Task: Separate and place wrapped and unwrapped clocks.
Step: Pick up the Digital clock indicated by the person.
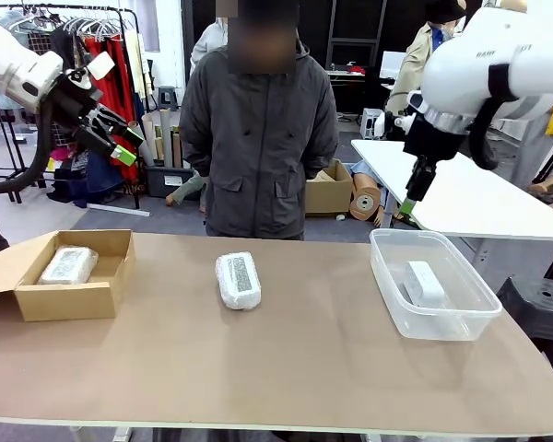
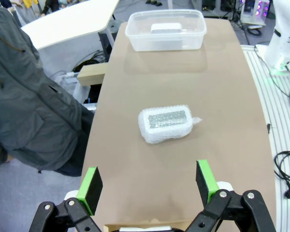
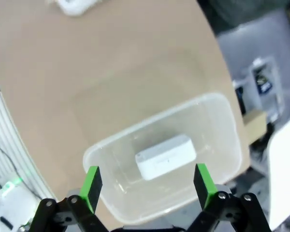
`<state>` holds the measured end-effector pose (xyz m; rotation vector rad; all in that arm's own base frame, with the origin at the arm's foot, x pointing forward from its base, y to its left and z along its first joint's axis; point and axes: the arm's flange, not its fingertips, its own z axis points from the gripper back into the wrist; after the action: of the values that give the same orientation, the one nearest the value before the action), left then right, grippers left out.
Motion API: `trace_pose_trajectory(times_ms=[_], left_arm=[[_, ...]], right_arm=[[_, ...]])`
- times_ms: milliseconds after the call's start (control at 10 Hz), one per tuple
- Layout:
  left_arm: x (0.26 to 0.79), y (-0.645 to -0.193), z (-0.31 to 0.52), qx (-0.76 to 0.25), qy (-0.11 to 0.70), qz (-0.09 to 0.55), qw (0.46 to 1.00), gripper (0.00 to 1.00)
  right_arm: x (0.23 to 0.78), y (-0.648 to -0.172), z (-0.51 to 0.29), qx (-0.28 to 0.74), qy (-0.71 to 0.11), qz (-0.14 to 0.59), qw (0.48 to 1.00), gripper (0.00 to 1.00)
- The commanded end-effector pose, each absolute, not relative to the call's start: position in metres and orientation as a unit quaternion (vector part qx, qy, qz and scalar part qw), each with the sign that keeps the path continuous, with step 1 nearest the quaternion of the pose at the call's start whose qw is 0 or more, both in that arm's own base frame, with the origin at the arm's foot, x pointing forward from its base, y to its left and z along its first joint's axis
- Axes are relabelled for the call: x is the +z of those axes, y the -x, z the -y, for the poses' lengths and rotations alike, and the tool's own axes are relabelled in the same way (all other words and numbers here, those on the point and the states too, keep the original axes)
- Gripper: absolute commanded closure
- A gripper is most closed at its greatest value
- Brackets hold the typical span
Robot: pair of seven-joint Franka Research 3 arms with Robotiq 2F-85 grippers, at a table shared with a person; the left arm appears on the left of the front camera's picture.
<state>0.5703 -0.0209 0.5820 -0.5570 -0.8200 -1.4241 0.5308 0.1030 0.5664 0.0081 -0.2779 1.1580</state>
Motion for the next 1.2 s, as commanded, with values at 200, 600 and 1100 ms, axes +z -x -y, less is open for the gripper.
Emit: trace_pose_trajectory(times_ms=[200,600,1100], left_arm=[[0.582,-0.569,0.02,-0.625,0.244,0.361,0.647,0.0],[0.582,-0.569,0.02,-0.625,0.244,0.361,0.647,0.0],[0.582,-0.569,0.02,-0.625,0.244,0.361,0.647,0.0]], right_arm=[[0.589,-0.551,-0.069,0.65,-0.129,0.192,0.724,0.0],[0.607,-0.598,-0.053,0.606,-0.256,0.202,0.726,0.0],[0.622,-0.618,-0.041,0.594,-0.313,0.227,0.705,0.0]])
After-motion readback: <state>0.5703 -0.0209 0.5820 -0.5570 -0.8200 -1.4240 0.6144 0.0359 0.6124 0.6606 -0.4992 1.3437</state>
